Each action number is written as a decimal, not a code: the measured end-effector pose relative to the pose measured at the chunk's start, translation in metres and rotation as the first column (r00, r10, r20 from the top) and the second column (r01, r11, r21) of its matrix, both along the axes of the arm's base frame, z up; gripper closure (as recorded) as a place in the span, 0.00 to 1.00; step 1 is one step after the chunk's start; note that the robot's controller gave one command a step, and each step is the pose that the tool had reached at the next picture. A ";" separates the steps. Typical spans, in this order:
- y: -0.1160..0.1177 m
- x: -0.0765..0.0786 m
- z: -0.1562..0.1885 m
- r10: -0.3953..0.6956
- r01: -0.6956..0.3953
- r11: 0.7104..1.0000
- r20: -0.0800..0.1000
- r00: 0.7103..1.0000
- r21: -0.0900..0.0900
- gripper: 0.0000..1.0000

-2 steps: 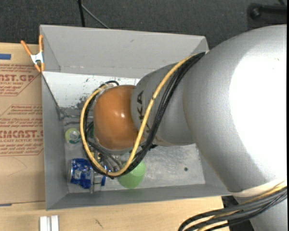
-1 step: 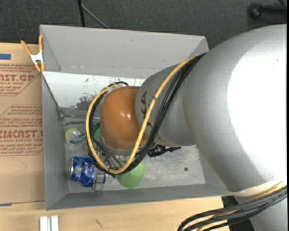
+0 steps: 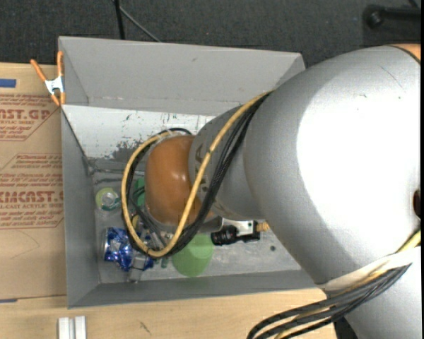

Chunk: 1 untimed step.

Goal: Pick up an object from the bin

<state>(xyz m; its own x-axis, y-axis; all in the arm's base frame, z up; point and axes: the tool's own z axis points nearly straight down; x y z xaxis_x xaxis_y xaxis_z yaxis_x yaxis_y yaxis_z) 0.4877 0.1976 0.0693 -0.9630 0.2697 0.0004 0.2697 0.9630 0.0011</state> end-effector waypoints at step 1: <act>0.001 0.000 0.000 0.000 0.000 1.000 0.000 1.000 0.001 0.00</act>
Offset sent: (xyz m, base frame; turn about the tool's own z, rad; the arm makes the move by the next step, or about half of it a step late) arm 0.0000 0.0000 0.0000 0.0000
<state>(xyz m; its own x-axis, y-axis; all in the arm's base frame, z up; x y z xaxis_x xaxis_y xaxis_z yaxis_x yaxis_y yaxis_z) 0.4878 0.1982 0.0693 -0.9631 0.2692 0.0010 0.2692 0.9631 0.0024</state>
